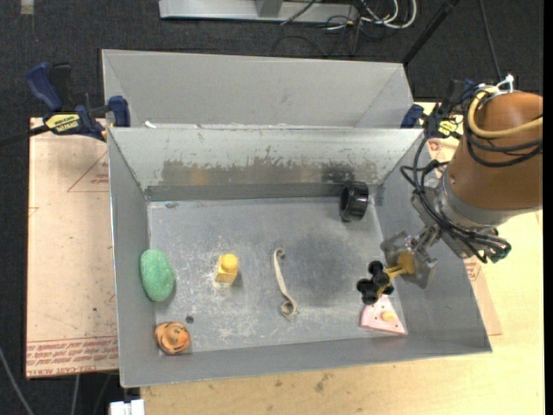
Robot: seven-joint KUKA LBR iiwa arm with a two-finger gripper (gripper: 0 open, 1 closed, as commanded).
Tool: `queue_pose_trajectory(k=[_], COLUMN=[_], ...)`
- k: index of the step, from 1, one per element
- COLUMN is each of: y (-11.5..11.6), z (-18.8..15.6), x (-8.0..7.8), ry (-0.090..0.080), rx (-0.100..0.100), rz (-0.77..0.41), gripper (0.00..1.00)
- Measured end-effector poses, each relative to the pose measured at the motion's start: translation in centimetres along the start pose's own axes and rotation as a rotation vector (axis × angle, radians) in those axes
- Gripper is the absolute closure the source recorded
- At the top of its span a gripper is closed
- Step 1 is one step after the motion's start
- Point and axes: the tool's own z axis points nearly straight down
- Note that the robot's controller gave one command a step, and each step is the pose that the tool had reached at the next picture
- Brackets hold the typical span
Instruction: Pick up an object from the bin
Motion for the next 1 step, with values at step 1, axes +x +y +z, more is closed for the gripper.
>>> queue_pose_trajectory(k=[1], y=[1.52], z=[6.56], x=[-1.79], ry=[0.01], rx=[-0.009], rz=[-0.09], gripper=[1.0])
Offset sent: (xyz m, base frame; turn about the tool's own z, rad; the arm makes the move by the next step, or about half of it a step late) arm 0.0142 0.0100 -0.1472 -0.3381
